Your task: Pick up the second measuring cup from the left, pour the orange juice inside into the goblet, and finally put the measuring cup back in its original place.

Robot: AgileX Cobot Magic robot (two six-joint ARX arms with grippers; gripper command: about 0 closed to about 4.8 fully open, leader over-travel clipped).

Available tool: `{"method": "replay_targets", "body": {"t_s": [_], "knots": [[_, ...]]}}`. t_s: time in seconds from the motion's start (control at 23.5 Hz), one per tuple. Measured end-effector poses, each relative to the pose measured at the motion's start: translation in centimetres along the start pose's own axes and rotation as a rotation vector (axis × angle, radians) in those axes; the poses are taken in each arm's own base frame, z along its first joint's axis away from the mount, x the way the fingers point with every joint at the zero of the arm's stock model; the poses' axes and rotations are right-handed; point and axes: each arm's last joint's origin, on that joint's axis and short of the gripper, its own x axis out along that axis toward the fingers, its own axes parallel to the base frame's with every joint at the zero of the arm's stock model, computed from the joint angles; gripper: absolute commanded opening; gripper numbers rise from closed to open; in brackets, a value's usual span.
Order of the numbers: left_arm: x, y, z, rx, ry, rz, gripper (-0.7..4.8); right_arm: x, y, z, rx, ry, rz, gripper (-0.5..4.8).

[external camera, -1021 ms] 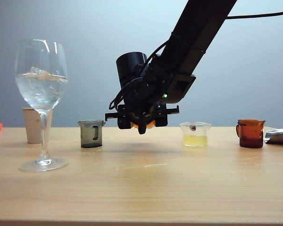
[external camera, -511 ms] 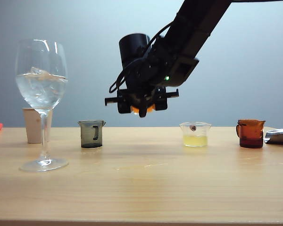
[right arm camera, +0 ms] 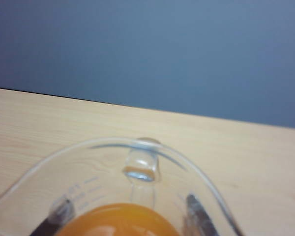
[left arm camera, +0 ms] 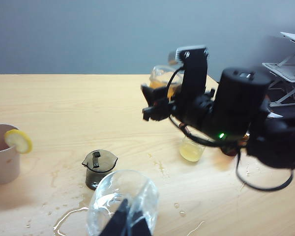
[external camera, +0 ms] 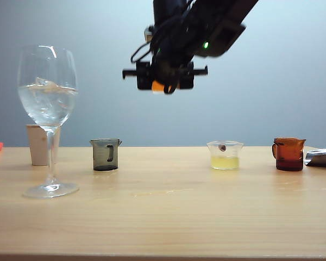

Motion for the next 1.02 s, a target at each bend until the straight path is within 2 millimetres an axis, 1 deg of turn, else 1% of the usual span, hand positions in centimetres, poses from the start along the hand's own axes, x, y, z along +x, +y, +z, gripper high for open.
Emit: {"method": "replay_targets", "body": {"t_s": [0.34,0.43,0.47,0.51,0.72,1.02], "knots": [[0.0,0.0,0.0,0.000,0.000,0.000,-0.06,-1.9,-1.9,4.9,-0.031,-0.021,0.170,-0.05],[0.0,0.0,0.0,0.000,0.000,0.000,-0.06,-2.8,-2.4,6.6,-0.034,-0.033,0.294,-0.05],[0.0,0.0,0.0,0.000,0.000,0.000,-0.06,-3.0,-2.5,7.0,-0.036,-0.032,0.335,-0.05],[0.0,0.0,0.0,0.000,0.000,0.000,-0.06,-3.4,-2.6,7.5,-0.046,-0.033,0.414,-0.05],[0.0,0.0,0.0,-0.001,0.001,0.000,-0.06,-4.3,-2.3,8.2,-0.098,-0.056,0.570,-0.05],[0.0,0.0,-0.4,-0.032,0.039,0.004,-0.06,-4.7,-1.6,8.0,-0.125,-0.038,0.709,-0.05]]}}
